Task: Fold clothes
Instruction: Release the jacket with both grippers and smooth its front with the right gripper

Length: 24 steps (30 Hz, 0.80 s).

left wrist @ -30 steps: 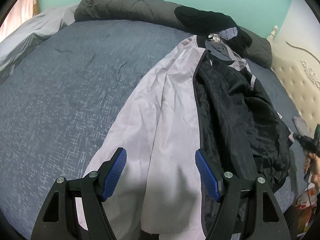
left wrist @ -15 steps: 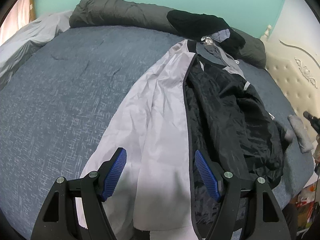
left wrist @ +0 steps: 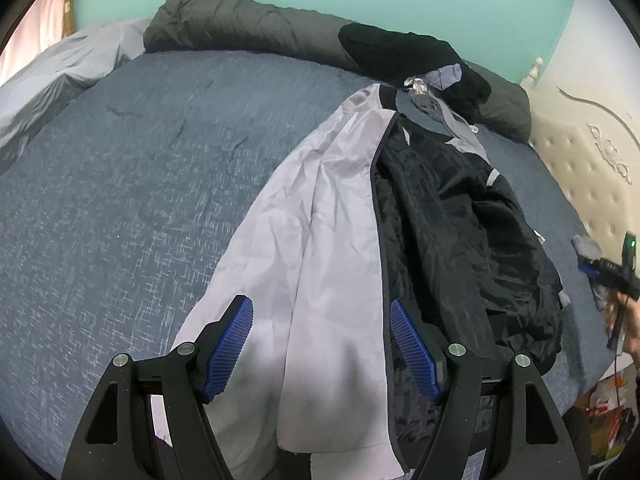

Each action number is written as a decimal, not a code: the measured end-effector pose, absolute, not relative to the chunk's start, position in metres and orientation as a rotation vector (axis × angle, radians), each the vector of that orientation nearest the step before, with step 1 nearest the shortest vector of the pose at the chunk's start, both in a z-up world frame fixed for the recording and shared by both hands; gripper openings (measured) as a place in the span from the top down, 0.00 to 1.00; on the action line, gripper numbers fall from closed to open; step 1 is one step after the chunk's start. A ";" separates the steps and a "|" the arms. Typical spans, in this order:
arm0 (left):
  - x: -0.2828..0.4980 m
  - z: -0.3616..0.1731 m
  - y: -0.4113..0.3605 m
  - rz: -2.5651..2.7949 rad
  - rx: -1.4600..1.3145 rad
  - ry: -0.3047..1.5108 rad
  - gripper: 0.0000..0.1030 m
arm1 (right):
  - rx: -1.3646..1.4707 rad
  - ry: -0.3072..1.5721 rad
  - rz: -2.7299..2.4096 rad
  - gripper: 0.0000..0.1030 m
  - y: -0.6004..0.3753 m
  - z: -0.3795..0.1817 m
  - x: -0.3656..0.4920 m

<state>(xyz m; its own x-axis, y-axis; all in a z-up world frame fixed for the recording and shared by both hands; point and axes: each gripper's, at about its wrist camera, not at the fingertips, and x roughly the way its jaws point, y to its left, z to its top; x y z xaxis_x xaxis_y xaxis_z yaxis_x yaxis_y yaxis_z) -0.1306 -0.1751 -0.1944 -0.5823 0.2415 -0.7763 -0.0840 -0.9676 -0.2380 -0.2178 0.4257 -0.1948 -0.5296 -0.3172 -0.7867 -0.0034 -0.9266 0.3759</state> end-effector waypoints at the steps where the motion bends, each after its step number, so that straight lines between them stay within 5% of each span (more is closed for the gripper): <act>1: -0.131 -0.196 -0.174 2.626 -1.337 -0.256 0.27 | 1.446 -0.591 -2.533 0.53 0.441 -0.208 -0.216; 3: -0.132 -0.201 -0.171 2.621 -1.355 -0.233 0.27 | 1.521 -0.648 -2.506 0.39 0.453 -0.228 -0.215; 11: -0.135 -0.209 -0.163 2.601 -1.397 -0.195 0.27 | 1.604 -0.809 -2.456 0.38 0.471 -0.281 -0.215; 13: -0.135 -0.209 -0.164 2.603 -1.403 -0.192 0.27 | 1.577 -0.744 -2.448 0.48 0.463 -0.281 -0.217; 15: -0.136 -0.210 -0.164 2.604 -1.408 -0.190 0.27 | 1.577 -0.687 -2.441 0.74 0.455 -0.280 -0.218; 18: -0.136 -0.208 -0.164 2.605 -1.406 -0.194 0.27 | 1.556 -0.633 -2.434 0.92 0.447 -0.278 -0.218; 24: -0.134 -0.200 -0.166 2.608 -1.367 -0.212 0.27 | 1.346 -0.586 -2.465 0.94 0.436 -0.236 -0.215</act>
